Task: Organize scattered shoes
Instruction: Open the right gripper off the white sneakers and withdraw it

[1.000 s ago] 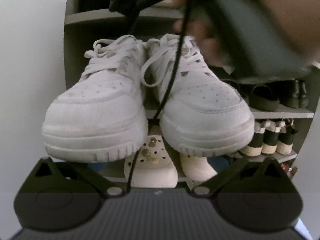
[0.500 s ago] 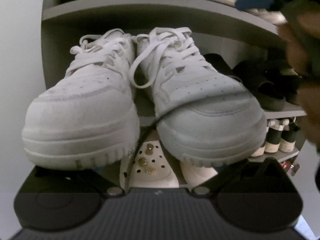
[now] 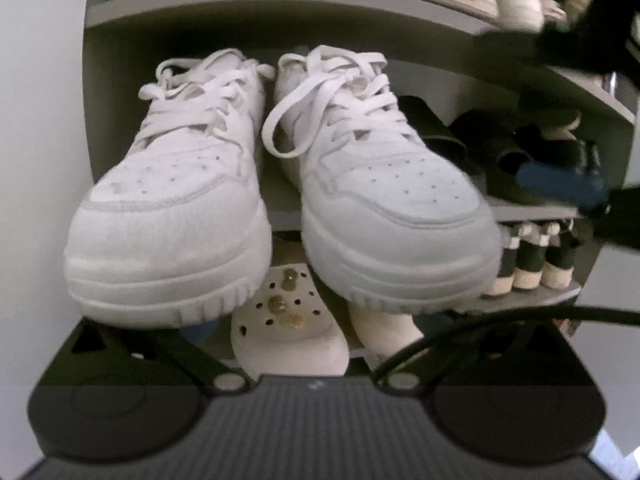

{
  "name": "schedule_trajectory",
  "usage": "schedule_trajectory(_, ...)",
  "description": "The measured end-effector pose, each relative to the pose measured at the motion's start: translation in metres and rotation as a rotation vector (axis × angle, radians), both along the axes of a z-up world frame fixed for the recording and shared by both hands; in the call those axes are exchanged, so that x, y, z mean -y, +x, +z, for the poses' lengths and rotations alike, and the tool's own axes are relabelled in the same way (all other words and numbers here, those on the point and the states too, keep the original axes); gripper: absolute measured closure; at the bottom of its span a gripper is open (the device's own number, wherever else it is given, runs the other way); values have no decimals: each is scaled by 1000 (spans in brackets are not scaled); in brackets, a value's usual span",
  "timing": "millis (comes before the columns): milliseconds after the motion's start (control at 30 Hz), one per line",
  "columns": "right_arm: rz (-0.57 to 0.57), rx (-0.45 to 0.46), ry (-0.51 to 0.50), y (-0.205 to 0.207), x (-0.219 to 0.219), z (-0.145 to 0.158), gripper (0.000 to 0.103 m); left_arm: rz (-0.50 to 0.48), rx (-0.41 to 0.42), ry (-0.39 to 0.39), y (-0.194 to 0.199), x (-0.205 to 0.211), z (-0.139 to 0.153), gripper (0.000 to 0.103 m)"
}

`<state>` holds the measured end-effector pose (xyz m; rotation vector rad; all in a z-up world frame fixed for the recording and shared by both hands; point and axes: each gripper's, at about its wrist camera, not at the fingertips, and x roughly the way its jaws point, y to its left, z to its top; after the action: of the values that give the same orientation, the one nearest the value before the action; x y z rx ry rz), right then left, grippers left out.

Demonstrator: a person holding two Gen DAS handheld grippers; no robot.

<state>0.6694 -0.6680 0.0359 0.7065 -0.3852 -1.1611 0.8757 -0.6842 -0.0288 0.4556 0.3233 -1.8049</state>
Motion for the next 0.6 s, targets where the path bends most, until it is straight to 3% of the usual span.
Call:
schedule_trajectory(167, 9, 109, 50, -5, -6, -24, 13, -4, -7, 9, 5, -8, -3, 0)
schedule_trajectory(333, 81, 297, 177, 3, 7, -60, 13, 7, -31, 15, 9, -8, -1, 0)
schedule_trajectory(367, 95, 337, 176, 4, 8, -65, 16, -1, -27, 12, 10, -10, -2, 0)
schedule_trajectory(467, 97, 361, 196, 7, 8, -71, 44, -5, -32, 4, 25, -22, -1, 0)
schedule_trajectory(533, 92, 368, 193, 6, 7, -73, 44, -4, -54, 4, 32, -29, -3, 0)
schedule_trajectory(600, 83, 379, 180, 4, 7, -73, 44, -10, -132, 15, 48, -41, -3, 0)
